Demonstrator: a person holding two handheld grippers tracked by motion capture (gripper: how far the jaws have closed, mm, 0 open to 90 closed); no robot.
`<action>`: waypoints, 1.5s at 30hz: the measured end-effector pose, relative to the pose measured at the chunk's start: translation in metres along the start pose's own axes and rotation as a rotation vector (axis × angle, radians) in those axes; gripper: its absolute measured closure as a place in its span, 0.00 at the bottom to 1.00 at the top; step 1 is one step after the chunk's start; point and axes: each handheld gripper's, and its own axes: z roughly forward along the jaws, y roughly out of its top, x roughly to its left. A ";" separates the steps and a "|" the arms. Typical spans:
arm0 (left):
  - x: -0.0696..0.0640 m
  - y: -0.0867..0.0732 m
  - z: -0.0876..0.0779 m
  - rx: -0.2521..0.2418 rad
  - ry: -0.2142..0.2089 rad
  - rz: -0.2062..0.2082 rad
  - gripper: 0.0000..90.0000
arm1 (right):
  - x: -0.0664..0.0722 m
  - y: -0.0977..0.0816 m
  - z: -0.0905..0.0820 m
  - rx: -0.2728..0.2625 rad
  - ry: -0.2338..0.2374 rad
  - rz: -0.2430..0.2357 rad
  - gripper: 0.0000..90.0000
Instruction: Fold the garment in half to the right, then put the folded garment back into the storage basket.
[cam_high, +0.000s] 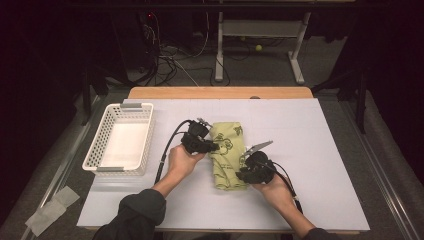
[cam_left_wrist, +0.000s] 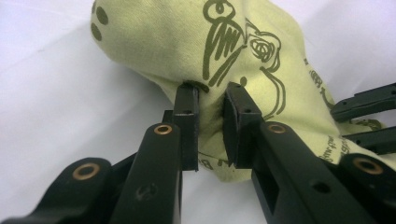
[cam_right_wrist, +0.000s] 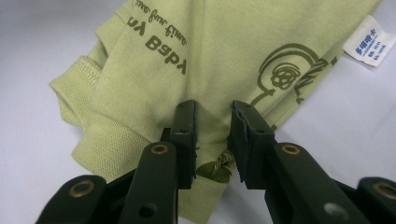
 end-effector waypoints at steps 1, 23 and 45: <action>0.004 -0.001 -0.002 -0.001 -0.001 -0.010 0.82 | 0.001 0.004 0.003 -0.003 0.001 -0.002 0.80; 0.031 -0.008 -0.013 -0.037 0.049 -0.061 0.47 | 0.013 0.010 0.011 -0.032 0.023 -0.032 0.75; 0.026 -0.016 -0.019 -0.074 0.041 -0.077 0.42 | 0.007 -0.004 -0.006 -0.109 0.026 -0.031 0.70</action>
